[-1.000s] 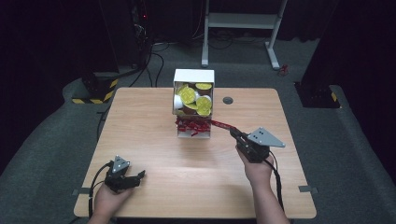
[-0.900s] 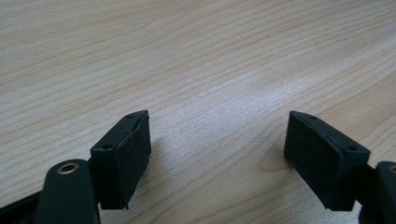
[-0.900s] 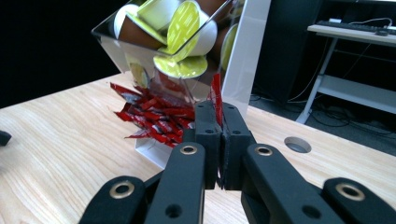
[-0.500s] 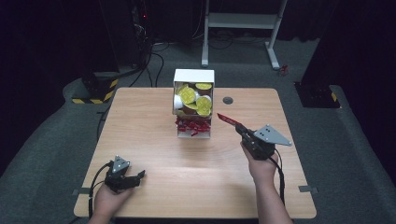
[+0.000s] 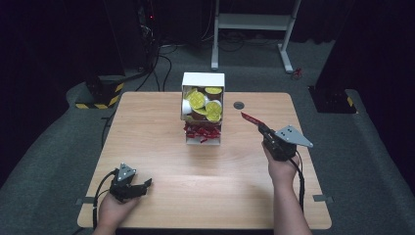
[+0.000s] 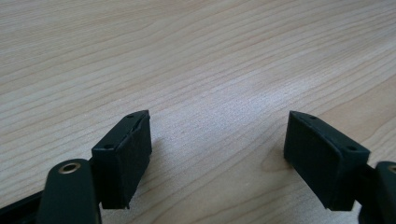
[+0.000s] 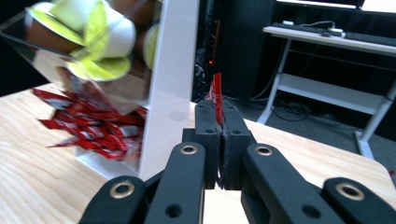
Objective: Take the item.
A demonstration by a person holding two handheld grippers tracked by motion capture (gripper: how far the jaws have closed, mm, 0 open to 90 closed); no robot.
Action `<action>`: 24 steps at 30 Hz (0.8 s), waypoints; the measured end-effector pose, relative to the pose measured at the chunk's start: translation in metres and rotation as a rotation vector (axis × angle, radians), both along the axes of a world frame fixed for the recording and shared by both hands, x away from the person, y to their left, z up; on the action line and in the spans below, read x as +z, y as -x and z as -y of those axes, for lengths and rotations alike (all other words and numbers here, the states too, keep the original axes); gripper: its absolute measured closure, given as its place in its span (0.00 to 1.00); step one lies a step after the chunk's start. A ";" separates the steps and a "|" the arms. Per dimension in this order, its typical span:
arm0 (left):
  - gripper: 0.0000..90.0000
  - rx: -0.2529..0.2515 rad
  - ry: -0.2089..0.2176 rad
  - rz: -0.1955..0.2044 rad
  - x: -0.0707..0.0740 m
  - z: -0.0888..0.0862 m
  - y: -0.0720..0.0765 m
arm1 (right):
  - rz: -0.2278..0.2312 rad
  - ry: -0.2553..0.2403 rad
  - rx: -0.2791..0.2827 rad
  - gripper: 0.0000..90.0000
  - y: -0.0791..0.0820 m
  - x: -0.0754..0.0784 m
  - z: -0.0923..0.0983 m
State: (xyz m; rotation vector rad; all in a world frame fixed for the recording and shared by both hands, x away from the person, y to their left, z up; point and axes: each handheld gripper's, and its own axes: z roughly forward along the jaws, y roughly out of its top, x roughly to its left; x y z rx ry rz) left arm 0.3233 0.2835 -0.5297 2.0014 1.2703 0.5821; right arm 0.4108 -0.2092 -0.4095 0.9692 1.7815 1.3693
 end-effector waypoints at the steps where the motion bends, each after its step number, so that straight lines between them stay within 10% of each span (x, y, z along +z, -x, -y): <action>1: 0.26 0.000 0.002 0.000 0.000 0.000 0.000 | -0.005 0.002 -0.008 0.99 -0.002 -0.002 0.002; 24: 0.27 -0.002 0.002 -0.002 0.000 0.000 0.000 | -0.146 0.060 -0.121 0.98 -0.034 -0.046 0.028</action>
